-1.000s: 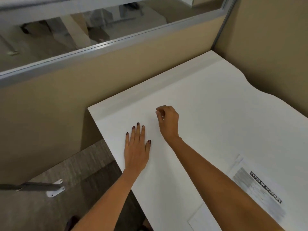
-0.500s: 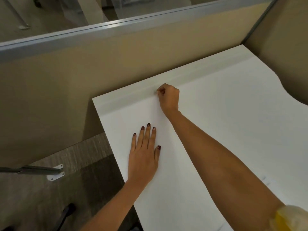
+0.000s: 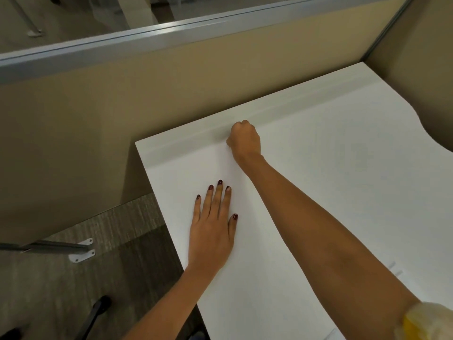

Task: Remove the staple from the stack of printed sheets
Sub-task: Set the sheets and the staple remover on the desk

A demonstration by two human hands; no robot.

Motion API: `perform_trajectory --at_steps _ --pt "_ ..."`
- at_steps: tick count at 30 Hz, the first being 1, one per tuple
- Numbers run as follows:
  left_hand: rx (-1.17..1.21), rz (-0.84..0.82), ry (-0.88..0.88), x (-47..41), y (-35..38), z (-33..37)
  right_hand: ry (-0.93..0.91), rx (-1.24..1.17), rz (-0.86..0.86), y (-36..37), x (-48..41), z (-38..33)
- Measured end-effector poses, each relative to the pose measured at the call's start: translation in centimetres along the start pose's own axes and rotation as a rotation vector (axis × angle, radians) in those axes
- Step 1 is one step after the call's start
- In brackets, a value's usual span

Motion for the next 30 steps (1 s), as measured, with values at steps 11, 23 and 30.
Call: perform_trajectory --at_steps 11,23,30 --pt "-0.021 0.023 0.028 0.2 -0.1 -0.2 0.040 -0.054 0.268 -4.2 5.8 5.1" --pt "0.063 0.001 0.040 1.0 -1.0 4.1 0.214 -0.126 0.579 -15.0 19.4 13.3" --pt "0.198 -0.060 0.352 6.9 -1.5 15.7 0.347 -0.069 0.711 -21.2 29.5 18.6"
Point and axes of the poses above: each hand's wrist, its own x-axis away from the middle knuckle, its own y-axis out of the palm, z = x × y, the point moved 3 cm from there along -x, towards the middle knuckle, and after that the axes turned 10 degrees about z, right-handed, at the moved point
